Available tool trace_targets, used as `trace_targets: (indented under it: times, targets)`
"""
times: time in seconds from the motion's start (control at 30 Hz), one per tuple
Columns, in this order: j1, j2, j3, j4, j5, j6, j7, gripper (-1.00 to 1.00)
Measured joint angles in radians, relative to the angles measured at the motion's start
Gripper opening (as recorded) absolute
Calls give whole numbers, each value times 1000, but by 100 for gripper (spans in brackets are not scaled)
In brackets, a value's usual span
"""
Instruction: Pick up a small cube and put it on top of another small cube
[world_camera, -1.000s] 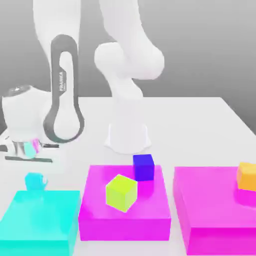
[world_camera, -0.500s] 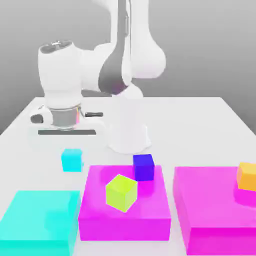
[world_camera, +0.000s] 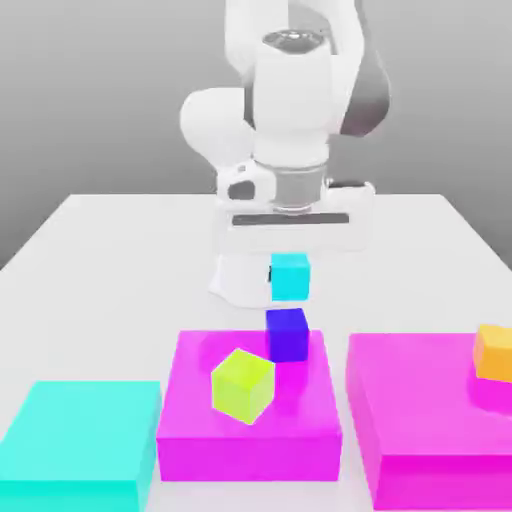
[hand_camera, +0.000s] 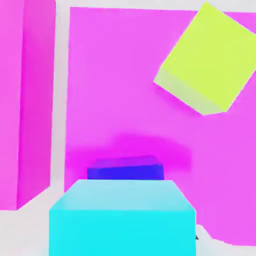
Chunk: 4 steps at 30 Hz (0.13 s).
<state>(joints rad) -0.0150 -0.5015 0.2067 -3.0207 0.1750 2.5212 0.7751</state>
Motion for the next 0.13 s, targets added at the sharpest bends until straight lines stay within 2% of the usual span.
trace_targets:
  times: [0.03,0.07,0.13]
  targets:
    - [-1,34,4,-9,2,43,0,-100]
    - [-1,52,7,-14,4,65,0,100]
    - [-1,52,7,-14,4,65,0,100]
